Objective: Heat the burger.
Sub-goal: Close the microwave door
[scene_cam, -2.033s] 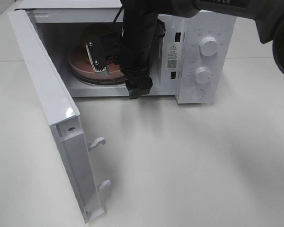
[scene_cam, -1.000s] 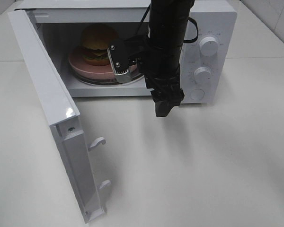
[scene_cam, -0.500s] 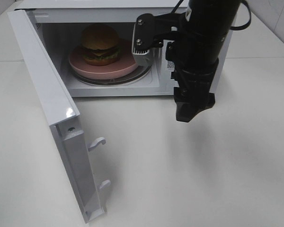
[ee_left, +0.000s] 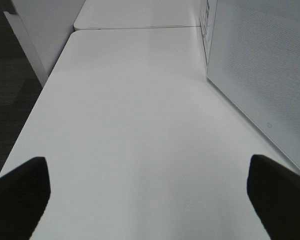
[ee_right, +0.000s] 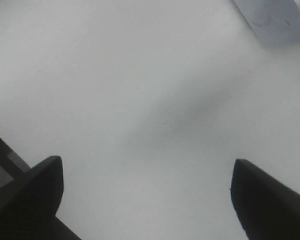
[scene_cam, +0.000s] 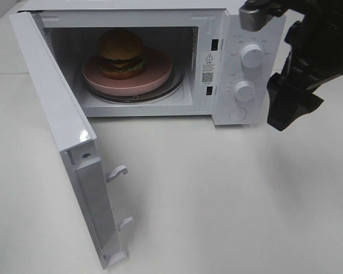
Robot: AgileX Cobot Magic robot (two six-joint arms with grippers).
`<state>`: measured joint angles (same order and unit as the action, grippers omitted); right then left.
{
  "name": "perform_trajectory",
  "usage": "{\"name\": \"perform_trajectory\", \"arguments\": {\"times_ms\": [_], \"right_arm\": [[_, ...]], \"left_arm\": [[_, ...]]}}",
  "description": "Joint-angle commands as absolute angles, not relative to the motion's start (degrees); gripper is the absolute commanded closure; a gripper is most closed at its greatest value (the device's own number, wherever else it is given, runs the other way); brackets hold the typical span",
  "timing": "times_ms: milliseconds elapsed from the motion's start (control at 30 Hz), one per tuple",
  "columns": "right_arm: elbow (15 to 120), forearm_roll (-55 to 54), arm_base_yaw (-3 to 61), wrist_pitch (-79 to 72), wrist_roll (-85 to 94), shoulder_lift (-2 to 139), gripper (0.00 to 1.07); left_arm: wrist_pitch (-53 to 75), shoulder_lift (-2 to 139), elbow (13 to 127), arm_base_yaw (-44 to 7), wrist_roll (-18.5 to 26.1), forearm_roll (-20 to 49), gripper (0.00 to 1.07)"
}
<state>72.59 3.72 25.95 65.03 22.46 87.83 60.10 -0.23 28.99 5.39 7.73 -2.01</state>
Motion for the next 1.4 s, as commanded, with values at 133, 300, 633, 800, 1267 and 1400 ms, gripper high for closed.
{"name": "perform_trajectory", "arguments": {"times_ms": [133,300,633,800,1267,1400], "right_arm": [[70.6,3.9,18.8,61.0,11.2,87.1,0.22],[67.8,5.8,10.7,56.5,-1.5,87.1,0.25],[61.8,5.6,4.9,60.0,-4.2,83.1,0.36],[53.1,5.2,4.9,59.4,-3.8,69.6,0.36],[36.6,5.2,4.9,59.5,0.0,34.8,0.36],[33.2,5.2,4.9,58.4,0.0,26.6,0.36]], "left_arm": [[59.7,-1.4,28.9,5.3,7.6,-2.2,0.01],[59.7,-1.4,28.9,5.3,7.6,-2.2,0.01],[59.7,-1.4,28.9,5.3,7.6,-2.2,0.01],[59.7,-1.4,28.9,5.3,7.6,-2.2,0.01],[59.7,-1.4,28.9,5.3,7.6,-2.2,0.01],[59.7,-1.4,28.9,5.3,7.6,-2.2,0.01]]}}
